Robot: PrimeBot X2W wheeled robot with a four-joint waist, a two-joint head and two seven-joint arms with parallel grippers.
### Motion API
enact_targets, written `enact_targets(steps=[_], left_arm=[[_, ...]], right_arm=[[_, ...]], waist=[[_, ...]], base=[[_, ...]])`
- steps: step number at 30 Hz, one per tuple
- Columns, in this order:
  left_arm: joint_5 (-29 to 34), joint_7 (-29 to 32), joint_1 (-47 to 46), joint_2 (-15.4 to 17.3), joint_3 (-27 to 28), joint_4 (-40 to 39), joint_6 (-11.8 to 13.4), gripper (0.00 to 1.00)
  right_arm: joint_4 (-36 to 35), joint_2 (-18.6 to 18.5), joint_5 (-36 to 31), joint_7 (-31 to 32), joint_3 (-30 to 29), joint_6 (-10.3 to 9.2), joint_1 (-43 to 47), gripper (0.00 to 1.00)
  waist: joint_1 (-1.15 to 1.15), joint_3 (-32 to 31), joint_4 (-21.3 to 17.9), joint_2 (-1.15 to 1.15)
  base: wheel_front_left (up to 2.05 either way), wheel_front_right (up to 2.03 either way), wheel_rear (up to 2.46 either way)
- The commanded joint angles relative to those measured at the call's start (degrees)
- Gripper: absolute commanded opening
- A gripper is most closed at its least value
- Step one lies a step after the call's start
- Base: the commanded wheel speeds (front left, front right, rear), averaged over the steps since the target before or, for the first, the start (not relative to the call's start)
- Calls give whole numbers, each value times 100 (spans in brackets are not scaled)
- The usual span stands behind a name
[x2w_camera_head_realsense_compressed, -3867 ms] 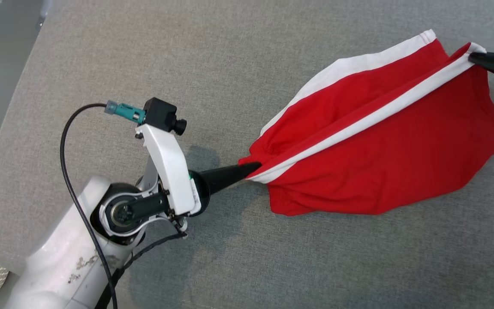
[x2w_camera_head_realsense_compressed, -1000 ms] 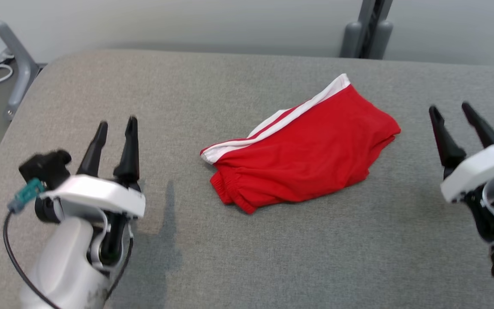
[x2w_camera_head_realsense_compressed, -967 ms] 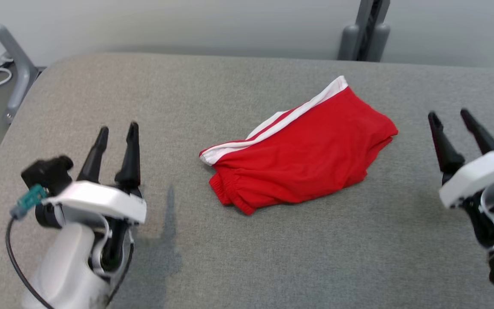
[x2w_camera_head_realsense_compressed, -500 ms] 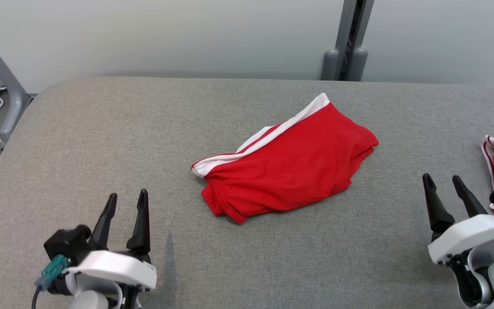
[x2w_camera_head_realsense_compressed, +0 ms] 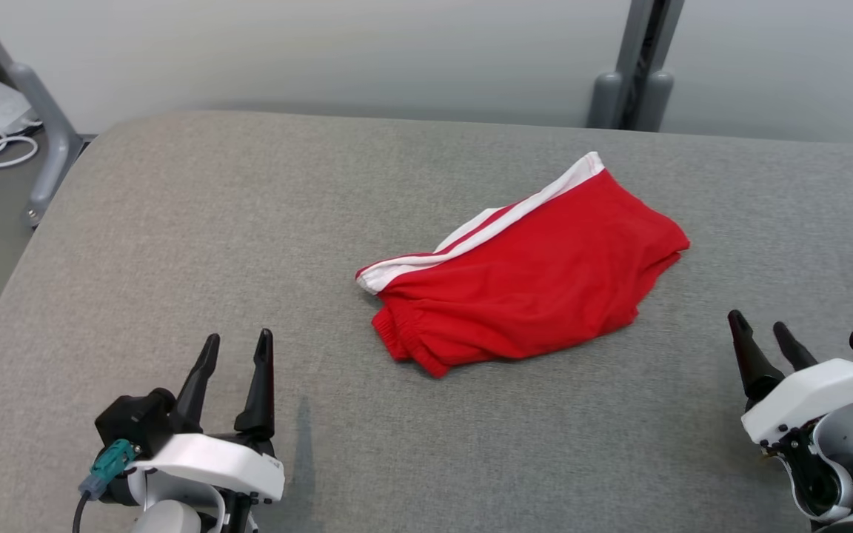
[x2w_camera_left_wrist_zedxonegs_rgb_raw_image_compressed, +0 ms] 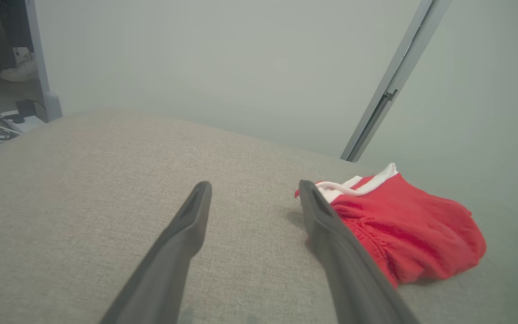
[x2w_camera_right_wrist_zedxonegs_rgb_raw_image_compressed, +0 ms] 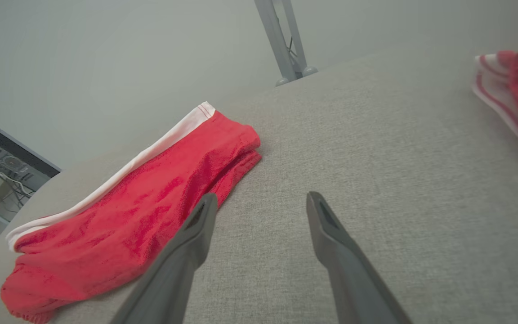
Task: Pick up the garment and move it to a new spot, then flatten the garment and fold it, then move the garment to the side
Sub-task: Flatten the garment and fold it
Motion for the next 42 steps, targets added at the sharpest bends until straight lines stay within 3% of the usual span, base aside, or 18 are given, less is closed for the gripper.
enact_targets(steps=[1, 8, 14, 27, 42], left_arm=[[-3, -16, -106, 32, 83, 6, -20, 100], [50, -16, -176, -16, 142, 140, -107, 100], [32, -16, -235, -39, 166, 204, -106, 100], [-288, -16, -303, -40, -283, 115, 42, 100], [-412, -16, -374, -40, -541, 91, 143, 100]], right_arm=[[91, 34, 187, 236, -61, -3, -112, 100], [599, 147, 817, 1156, -524, -3, -631, 100], [1127, 244, 1049, 1590, -1080, -3, -1203, 100], [2502, 312, 266, 2009, -2118, -3, -2379, 100], [3211, 296, -360, 1989, -2746, -9, -2887, 100]], waist=[[0, 90, 110, 0], [0, 277, 423, 0], [0, 407, 668, 0], [0, 710, 1007, 0], [0, 832, 1178, 0]], base=[[0, 0, 0], [0, 0, 0], [0, 0, 0], [0, 0, 0], [0, 0, 0]])
